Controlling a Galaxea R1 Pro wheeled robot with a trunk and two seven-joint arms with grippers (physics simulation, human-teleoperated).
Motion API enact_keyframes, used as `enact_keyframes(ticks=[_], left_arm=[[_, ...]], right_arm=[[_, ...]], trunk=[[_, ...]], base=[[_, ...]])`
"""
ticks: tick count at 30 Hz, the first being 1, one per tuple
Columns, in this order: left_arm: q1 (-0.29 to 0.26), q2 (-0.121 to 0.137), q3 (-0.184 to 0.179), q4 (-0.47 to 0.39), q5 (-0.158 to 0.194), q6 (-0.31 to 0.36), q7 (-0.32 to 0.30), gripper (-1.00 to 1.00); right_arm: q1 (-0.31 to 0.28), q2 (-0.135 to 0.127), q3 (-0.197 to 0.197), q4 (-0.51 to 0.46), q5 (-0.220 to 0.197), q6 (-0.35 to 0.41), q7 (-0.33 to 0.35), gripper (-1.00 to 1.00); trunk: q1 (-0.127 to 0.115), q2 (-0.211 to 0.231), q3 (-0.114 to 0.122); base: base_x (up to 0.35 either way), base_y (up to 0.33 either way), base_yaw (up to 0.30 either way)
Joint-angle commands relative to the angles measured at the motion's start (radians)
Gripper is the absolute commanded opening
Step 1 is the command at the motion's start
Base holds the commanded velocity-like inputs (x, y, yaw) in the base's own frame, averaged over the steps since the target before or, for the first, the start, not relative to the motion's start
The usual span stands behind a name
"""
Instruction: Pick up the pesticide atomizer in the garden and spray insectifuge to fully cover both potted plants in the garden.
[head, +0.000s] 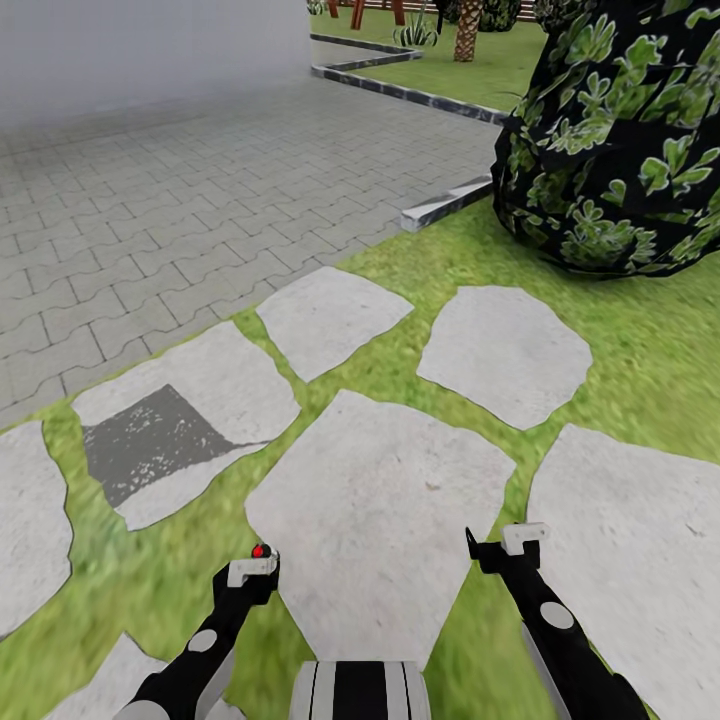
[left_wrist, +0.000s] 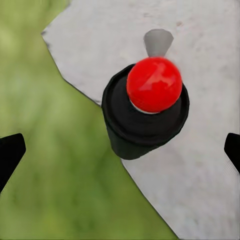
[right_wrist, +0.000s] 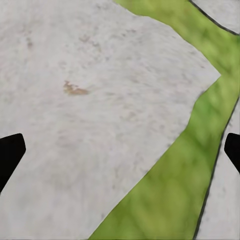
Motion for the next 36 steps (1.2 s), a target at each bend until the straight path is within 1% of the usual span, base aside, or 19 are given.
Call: enact_keyframes(ticks=[1,12,19,36], left_arm=[[0.0,0.0,-0.001,0.001,0.0,-0.004,0.002,1.0],[-0.001,0.0,-0.002,0.001,0.002,-0.004,0.001,1.0],[-0.001,0.001,-0.003,0.002,-0.001,-0.004,0.0,1.0],[-0.002,0.001,-0.004,0.002,-0.001,-0.003,0.002,1.0]], right_arm=[[0.0,0.0,0.0,0.0,0.008,0.0,0.0,1.0],[0.0,0.0,0.0,0.0,0.008,0.002,0.0,1.0],[0.0,0.0,0.0,0.0,0.008,0.002,0.0,1.0],[0.0,0.0,0.0,0.0,0.008,0.002,0.0,1.0]], trunk=[[0.0,0.0,-0.001],[0.0,0.0,-0.001],[0.0,0.0,-0.001],[0.0,0.0,-0.001]], base=[[0.057,0.0,0.0],[0.007,0.0,-0.004],[0.0,0.0,-0.115],[0.008,0.0,-0.004]])
